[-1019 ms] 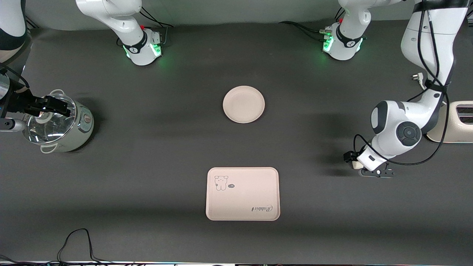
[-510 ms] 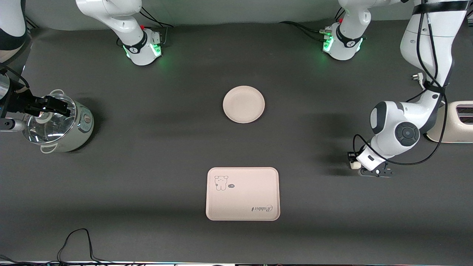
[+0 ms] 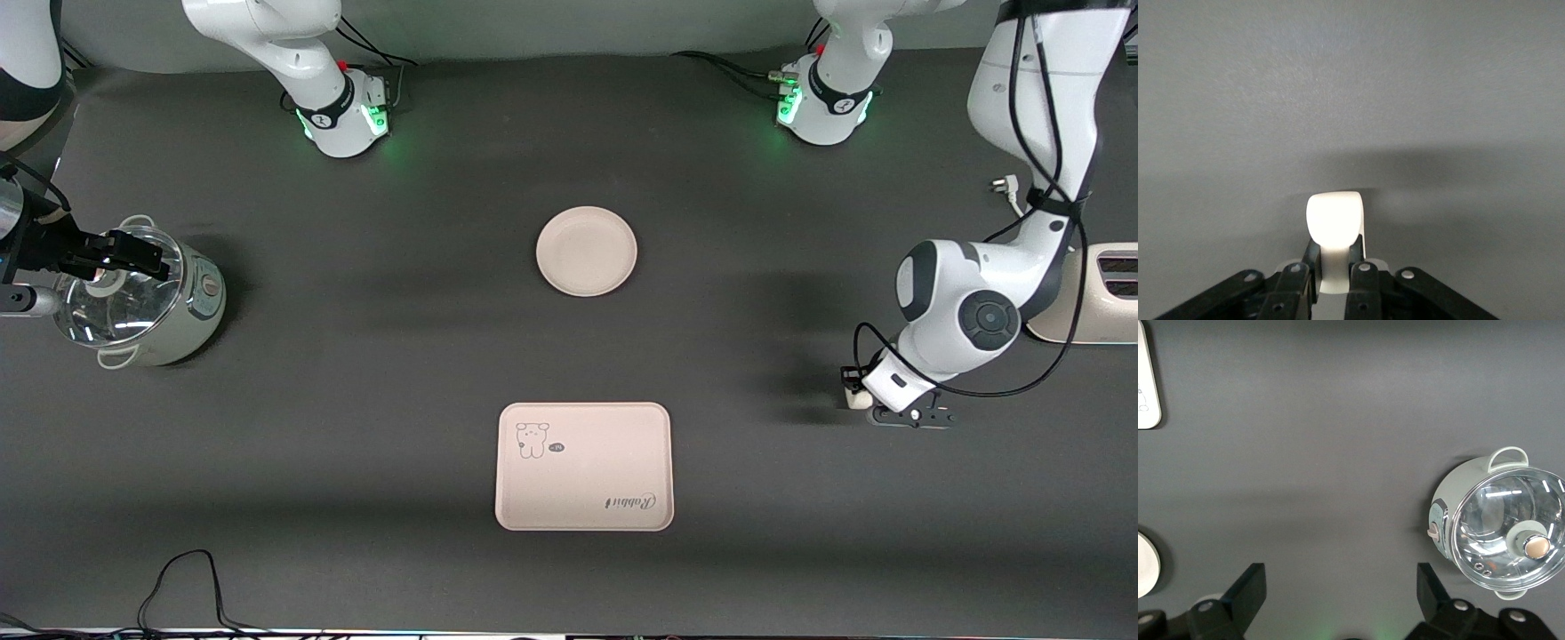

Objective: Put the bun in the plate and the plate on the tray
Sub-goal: 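Carry the bun with the left gripper over the white plate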

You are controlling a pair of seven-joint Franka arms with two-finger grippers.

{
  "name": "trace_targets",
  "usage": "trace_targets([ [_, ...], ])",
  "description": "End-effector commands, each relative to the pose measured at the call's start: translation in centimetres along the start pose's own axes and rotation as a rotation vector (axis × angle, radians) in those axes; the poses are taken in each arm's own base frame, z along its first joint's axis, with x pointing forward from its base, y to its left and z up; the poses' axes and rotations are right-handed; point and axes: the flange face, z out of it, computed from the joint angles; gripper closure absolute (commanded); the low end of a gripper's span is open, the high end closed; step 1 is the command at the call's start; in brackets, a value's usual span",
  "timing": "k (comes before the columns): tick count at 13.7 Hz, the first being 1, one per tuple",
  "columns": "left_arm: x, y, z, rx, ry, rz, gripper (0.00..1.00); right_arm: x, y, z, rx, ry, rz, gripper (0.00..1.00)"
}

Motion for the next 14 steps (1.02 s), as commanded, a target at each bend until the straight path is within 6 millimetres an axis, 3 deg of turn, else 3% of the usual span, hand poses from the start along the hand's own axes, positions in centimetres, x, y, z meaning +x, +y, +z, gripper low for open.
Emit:
trace_targets([
  [1, -0.6, 2.5, -8.5, 0.032, -0.018, 0.03, 0.79, -0.3, -0.2, -0.4, 0.02, 0.009, -0.016, 0.0],
  [5, -3.3, 9.8, -20.3, -0.012, -0.06, 0.103, 0.79, -0.4, -0.3, -0.4, 0.02, 0.009, -0.018, 0.0],
  [8, -5.4, 14.7, -26.8, -0.055, -0.08, 0.137, 0.79, -0.5, -0.3, -0.5, 0.02, 0.01, -0.019, 0.0],
  [11, -8.2, 21.8, -30.1, -0.049, -0.078, 0.109, 0.79, -0.5, -0.3, -0.5, 0.02, 0.01, -0.021, 0.0],
  [14, -10.8, 29.0, -30.2, -0.072, -0.067, 0.108, 0.79, -0.5, -0.3, -0.5, 0.02, 0.009, -0.019, 0.0],
])
